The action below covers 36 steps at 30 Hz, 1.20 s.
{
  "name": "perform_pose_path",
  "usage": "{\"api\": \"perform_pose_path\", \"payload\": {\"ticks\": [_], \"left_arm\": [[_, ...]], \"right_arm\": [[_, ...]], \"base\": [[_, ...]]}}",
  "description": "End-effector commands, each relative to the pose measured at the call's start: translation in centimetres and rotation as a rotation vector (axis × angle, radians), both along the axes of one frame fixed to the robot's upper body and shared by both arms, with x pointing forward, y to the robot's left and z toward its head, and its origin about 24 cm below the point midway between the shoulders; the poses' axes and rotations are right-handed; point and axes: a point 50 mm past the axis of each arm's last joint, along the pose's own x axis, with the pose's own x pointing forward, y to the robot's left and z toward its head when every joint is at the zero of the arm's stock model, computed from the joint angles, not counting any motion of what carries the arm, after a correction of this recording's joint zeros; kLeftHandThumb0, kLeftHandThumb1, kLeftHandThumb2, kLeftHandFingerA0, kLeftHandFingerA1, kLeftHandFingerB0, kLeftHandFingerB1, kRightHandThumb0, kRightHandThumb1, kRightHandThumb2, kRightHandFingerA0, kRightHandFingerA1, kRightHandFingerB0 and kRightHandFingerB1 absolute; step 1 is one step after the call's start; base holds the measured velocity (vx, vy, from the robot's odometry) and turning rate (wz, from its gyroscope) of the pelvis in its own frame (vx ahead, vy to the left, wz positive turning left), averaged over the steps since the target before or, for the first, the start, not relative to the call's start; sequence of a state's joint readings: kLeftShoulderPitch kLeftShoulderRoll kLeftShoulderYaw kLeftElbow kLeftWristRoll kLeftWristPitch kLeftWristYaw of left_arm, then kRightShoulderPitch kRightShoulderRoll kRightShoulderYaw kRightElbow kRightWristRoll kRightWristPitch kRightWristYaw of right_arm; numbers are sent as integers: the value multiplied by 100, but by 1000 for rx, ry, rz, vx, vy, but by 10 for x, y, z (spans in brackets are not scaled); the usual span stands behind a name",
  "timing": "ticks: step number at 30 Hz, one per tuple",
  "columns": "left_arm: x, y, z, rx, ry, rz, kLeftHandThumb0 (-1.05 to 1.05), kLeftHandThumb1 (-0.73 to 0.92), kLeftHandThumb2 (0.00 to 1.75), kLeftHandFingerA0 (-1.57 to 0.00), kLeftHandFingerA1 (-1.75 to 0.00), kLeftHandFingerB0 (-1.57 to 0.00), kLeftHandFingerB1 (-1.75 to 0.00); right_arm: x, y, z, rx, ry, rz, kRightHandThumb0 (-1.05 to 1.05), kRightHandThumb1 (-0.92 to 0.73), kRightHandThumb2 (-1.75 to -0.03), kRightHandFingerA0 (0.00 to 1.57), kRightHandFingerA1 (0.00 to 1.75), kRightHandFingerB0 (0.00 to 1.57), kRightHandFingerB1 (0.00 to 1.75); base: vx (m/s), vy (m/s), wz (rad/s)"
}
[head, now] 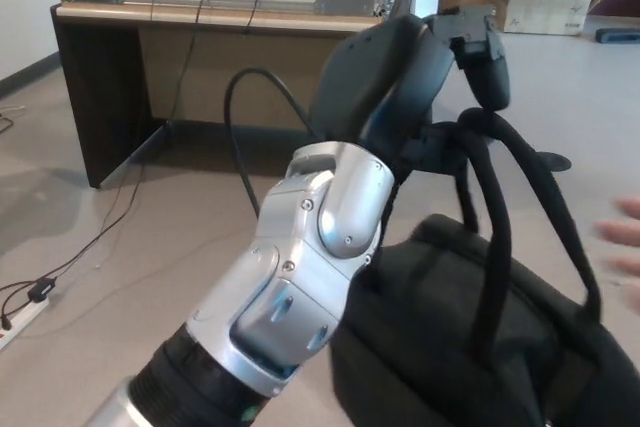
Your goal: A person hands over a black lunchbag to the robot and the robot uses its left hand to grab the strips of the lunchbag, the gives it back to the person.
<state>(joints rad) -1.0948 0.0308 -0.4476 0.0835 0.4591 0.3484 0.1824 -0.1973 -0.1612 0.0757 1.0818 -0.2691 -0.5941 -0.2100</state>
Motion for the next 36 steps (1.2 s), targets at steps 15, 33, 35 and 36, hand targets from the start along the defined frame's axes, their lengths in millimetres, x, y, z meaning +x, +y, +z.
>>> {"api": "perform_pose_path", "payload": {"ticks": [15, 33, 35, 36], "left_arm": [[-10, 67, 61, -428, -730, 92, -18, 62, 56, -82, -175, -66, -175], [-107, 164, 89, -283, -1308, 199, -22, 64, 58, -88, -175, -68, -164], [-116, 169, 89, -277, -1332, 189, -20, 66, 58, -89, -175, -67, -166], [-121, 172, 89, -280, -1348, 181, -19, 66, 58, -90, -175, -68, -166]], "right_arm": [[11, -14, 11, -51, -15, 16, -66, -57, -95, 38, 57, 25, 47], [0, -14, 3, -77, 15, 18, -60, -70, -61, 44, 43, 41, 38], [0, -14, 3, -76, 13, 18, -61, -70, -60, 44, 43, 41, 39], [0, -14, 3, -77, 13, 18, -61, -70, -60, 44, 44, 41, 39]], "base": [[0, 0, 0], [0, 0, 0], [0, 0, 0], [0, 0, 0]]}}
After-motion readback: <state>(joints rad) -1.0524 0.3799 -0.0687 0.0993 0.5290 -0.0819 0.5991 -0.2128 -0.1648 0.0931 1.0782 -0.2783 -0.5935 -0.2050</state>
